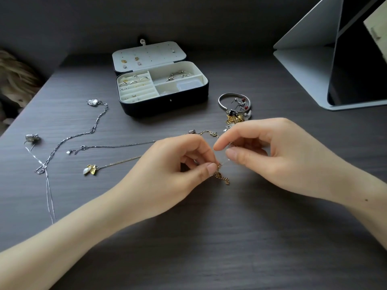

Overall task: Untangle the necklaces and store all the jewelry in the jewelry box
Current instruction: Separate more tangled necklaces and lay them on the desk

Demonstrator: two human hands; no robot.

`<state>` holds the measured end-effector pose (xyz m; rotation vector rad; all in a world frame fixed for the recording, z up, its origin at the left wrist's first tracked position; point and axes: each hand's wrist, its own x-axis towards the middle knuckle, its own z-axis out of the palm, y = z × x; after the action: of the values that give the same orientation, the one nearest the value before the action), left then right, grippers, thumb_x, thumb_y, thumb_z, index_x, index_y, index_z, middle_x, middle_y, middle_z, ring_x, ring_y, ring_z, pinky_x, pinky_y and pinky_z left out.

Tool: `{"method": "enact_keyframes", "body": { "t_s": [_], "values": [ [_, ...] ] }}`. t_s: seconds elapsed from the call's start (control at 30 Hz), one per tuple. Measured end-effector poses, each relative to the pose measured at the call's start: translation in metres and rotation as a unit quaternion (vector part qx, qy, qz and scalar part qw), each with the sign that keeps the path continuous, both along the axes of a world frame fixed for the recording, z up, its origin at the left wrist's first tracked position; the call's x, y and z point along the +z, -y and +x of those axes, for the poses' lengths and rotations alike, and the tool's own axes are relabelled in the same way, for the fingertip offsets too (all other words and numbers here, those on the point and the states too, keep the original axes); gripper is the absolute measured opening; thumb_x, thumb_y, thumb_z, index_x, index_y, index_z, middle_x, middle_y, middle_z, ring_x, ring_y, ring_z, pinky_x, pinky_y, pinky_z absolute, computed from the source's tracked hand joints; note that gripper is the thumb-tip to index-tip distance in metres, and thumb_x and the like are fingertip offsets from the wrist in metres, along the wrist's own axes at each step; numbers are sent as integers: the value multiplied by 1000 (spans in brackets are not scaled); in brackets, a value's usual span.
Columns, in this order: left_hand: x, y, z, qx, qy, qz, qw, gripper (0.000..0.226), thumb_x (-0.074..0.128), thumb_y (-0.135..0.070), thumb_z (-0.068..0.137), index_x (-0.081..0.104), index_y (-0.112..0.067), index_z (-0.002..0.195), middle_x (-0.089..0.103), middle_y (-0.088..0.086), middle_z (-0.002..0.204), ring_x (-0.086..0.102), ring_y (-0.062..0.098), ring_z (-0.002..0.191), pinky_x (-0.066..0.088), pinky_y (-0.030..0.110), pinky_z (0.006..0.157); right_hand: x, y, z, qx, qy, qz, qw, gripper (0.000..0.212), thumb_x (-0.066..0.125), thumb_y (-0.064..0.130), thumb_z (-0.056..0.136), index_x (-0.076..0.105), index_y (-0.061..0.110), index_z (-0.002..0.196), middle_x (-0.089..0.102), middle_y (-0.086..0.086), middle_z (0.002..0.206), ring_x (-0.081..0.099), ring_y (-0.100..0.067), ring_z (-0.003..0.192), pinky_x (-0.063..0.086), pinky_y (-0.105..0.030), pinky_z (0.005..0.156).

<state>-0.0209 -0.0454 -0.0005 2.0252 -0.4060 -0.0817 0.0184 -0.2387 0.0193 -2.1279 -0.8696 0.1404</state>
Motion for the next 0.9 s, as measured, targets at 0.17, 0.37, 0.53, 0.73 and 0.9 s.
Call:
{"method": "enact_keyframes", "body": {
  "t_s": [0.17,0.37,0.53,0.73,0.9],
  "values": [
    [0,-1,3,-3,-41,-39,998,10,64,-27,78,62,-18,78,70,-7,74,63,12,70,50,26,68,-4,0,1,-16,17,-19,1000,13,58,28,81,68,30,90,62,10,75,56,-15,68,45,-26,63],
    [1,-1,4,8,-76,-73,994,8,64,-21,76,61,-16,81,71,1,76,61,16,69,48,23,66,-8,-3,1,-49,61,-49,996,16,59,28,78,66,28,93,58,16,72,50,-4,63,36,-9,61],
    [2,0,6,25,-96,-105,989,18,73,-6,75,59,-14,83,73,7,77,62,15,68,48,18,62,-12,-4,-3,-75,150,-121,978,18,57,28,77,68,27,92,60,12,83,48,-3,69,34,-12,63],
    [4,2,5,47,-103,-122,986,21,73,5,75,60,-11,80,73,9,75,63,15,66,50,18,62,-10,-6,-10,-81,162,-94,979,26,49,46,78,64,27,69,55,15,71,45,-6,70,34,-21,65],
    [2,1,4,75,-91,-100,988,18,75,-21,62,64,-22,76,73,4,72,67,14,65,52,30,66,-15,-12,-13,-92,161,-97,978,31,52,56,73,63,28,67,50,19,66,40,-1,69,30,-10,60]
  ]
}}
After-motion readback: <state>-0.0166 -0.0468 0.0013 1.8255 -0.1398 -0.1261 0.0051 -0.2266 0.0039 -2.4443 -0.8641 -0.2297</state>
